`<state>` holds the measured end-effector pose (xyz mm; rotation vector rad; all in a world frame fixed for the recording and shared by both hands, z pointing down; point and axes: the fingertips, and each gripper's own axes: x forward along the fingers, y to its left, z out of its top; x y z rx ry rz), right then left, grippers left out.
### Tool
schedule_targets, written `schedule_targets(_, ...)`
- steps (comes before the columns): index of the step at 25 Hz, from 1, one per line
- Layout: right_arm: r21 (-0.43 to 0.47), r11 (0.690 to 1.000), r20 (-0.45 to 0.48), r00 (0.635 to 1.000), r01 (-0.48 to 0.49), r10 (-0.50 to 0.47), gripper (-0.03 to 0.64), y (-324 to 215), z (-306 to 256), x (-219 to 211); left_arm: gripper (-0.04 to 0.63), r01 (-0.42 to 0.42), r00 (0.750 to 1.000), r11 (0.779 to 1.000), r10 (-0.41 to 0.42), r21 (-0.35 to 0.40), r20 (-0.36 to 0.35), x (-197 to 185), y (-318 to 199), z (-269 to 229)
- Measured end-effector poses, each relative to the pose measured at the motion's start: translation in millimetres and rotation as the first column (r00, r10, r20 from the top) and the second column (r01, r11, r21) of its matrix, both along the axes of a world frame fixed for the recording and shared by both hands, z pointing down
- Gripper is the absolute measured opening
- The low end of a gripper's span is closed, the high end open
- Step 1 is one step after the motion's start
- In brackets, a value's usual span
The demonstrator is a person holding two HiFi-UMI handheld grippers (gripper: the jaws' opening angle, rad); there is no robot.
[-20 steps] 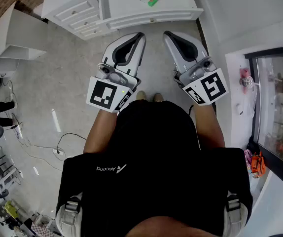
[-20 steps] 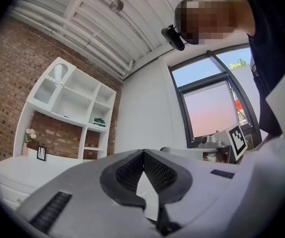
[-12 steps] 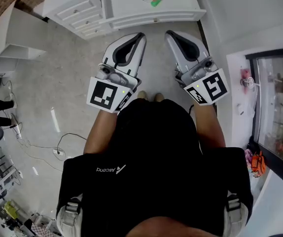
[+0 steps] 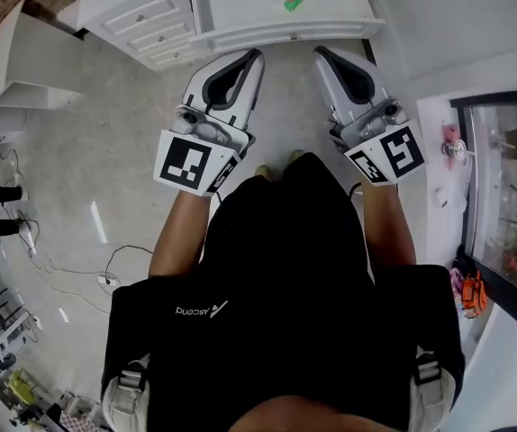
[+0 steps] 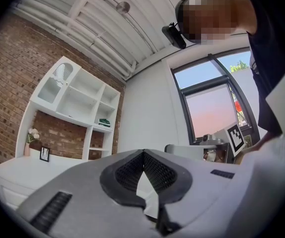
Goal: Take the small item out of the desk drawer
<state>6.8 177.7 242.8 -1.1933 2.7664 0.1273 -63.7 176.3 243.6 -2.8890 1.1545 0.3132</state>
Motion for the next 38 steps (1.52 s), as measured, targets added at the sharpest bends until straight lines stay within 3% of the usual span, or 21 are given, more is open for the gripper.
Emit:
schedule_targets(12,0.019,1.0,-0.02,1.0,0.014,-0.013,0.002,-53.7,4.2,-6.2,-0.002,0.03,1.0,1.0,-0.03,0.003,-0.002,-12.4,-53.4,3.9)
schedule_targets(28,0.0,0.998,-0.118,0.991,0.063,-0.062,0.003,-206.3,31.8,27.2,-0.002,0.112,0.993,0.993,-0.112,-0.022,0.025,16.1,-200.3,18.5)
schedule_targets(38,-0.042,0.985,-0.173,0.97,0.167,-0.171,0.003,-285.7,51.8,39.1,-0.002,0.184,0.982,0.982,-0.182,-0.039,0.047,41.4,-287.4,27.6)
